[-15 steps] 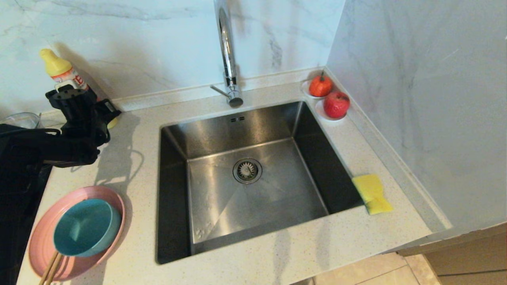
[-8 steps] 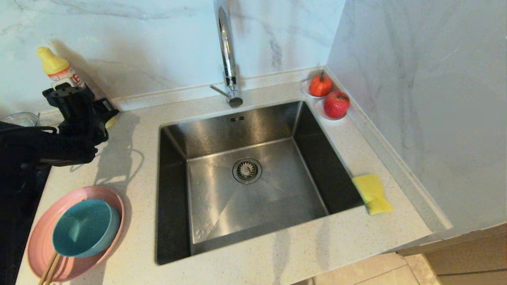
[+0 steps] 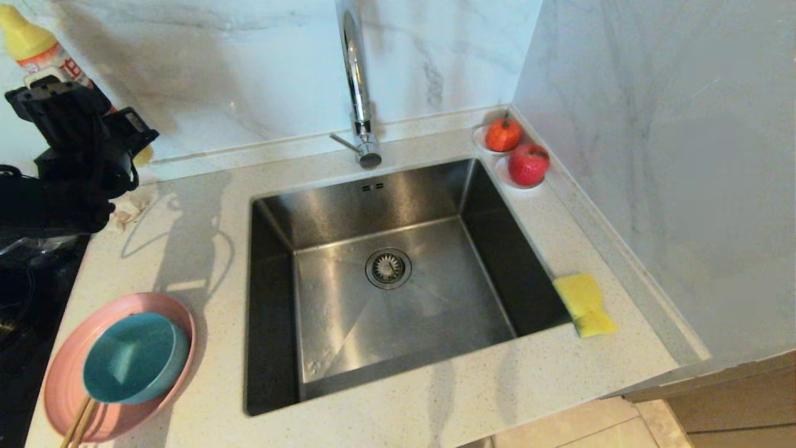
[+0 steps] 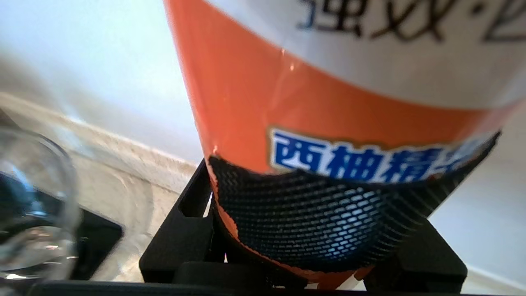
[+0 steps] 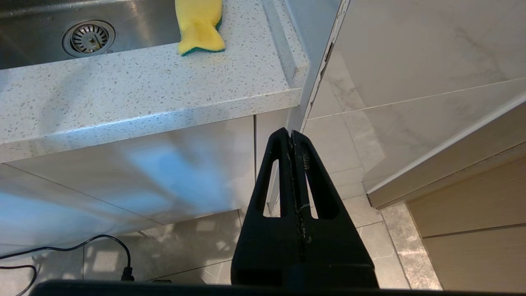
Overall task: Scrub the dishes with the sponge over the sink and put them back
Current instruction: Grab the dish soap, then squeeze it onto the sponge
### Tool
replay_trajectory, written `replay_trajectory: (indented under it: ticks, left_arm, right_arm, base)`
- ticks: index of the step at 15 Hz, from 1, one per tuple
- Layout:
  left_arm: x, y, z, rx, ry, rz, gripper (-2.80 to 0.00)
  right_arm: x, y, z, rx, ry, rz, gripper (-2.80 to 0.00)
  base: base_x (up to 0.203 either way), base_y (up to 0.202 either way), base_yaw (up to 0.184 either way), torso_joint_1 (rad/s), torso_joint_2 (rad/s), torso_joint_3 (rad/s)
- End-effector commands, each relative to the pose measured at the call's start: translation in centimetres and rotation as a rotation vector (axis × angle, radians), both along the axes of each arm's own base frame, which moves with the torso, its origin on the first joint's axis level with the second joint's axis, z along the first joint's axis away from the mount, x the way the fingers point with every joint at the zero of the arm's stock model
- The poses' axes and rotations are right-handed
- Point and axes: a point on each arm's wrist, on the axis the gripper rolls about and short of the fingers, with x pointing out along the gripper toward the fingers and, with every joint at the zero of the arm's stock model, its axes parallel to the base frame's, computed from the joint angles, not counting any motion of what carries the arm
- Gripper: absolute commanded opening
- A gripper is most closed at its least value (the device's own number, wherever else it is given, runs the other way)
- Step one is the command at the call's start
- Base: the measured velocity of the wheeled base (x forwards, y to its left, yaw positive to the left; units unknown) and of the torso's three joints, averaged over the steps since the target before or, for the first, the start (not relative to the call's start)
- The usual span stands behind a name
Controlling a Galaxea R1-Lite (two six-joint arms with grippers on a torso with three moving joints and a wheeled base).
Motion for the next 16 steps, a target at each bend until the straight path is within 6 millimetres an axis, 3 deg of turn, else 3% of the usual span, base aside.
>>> replay_trajectory:
  ticks: [1,4,7,10,13,16]
  left_arm:
    - [-4.6,-1.2,4.3,0.013,-0.065,-0.004,-2.80]
    - [-9.3,-2.8,6.7,0.020,-0.039,-0.029,-2.80]
    - [-15.5,-4.5,10.0,0.052,-0.053,-0.074,-2.80]
    - [-21.5,-6.1,12.1,0.075,-0.044,-0.117,-2.80]
    - [-27.2,-7.6,12.3,0.125,-0.021,-0.228,-2.80]
    - [-31.9,-9.1,10.4,0.218,0.103,-0.417,-2.80]
  right_arm:
    - [0.0,0.0,0.0,0.000,0.000,0.000,-2.80]
    - [0.0,0.0,0.0,0.000,0.000,0.000,-2.80]
    - [0.0,0.0,0.0,0.000,0.000,0.000,-2.80]
    - [0.0,0.0,0.0,0.000,0.000,0.000,-2.80]
    - [0.0,0.0,0.0,0.000,0.000,0.000,-2.80]
    - [0.0,0.0,0.0,0.000,0.000,0.000,-2.80]
  base:
    - [0.000,0.000,0.000,0.000,0.00,0.000]
    - [0.000,0.000,0.000,0.000,0.00,0.000]
    - [0.000,0.000,0.000,0.000,0.00,0.000]
    - [0.000,0.000,0.000,0.000,0.00,0.000]
    - [0.000,0.000,0.000,0.000,0.00,0.000]
    - [0.000,0.000,0.000,0.000,0.00,0.000]
